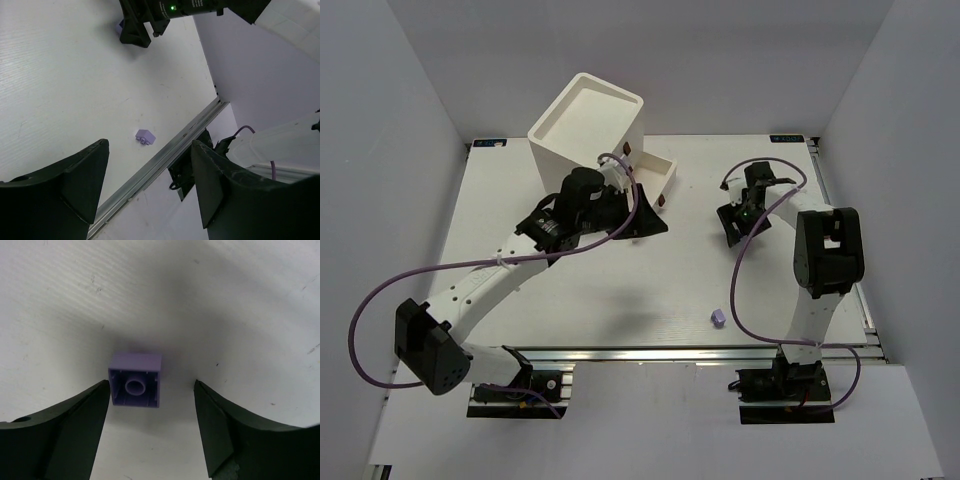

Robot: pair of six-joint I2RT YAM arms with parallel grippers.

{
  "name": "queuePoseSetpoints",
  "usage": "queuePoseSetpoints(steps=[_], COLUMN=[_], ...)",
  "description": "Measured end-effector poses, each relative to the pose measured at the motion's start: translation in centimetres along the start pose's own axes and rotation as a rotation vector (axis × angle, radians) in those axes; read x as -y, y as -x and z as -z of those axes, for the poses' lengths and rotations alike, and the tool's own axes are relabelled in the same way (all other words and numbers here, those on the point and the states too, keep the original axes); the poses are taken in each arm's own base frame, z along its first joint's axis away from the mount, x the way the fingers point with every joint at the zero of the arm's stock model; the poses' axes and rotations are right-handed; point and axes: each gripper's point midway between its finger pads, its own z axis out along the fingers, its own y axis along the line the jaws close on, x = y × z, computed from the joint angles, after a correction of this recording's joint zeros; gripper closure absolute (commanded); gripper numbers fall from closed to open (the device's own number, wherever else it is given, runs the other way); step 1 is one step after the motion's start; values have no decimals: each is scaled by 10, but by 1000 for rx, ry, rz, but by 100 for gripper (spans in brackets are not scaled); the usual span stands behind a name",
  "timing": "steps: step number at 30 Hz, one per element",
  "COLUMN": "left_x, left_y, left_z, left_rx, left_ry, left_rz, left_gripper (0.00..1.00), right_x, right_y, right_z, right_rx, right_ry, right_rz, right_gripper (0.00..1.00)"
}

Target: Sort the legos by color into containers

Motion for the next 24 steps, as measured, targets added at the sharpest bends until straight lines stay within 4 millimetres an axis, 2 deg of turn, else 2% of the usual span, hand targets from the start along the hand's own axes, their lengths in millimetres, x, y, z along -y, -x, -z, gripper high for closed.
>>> queuePoseSetpoints(steps=[6,7,8,9,10,13,15,18,21,24], left_x=[-3,-5,-7,-9,-11,-15,-15,-18,-26,-44], left_y=[-17,-20,-23,-26,-29,-35,-35,-35,-41,-54], left_z=[-13,-14,-15,-16,-17,-18,-19,-19,-20,-19], left_rx=[-37,-41,-46,-52,-55,-64,-62,-56,-60,-84], left_ry=[29,37,44,50,57,74,79,96,130,198], left_rz=[0,1,3,4,7,10,10,9,20,43], left_gripper=[24,23,23,23,24,23,23,23,23,23], right_x=[6,6,6,5,4,-2,-9,-20,-38,-64], right_y=[10,11,11,12,12,16,29,72,132,193], right_z=[-5,-5,-5,-5,-5,-3,6,30,65,97], right_rx=[17,20,22,25,28,39,64,171,333,484], right_ry=[-13,-10,-6,-1,6,42,82,140,184,224], right_rz=[18,23,29,36,38,65,92,150,228,312], right_gripper=[53,64,69,79,86,98,100,100,100,100])
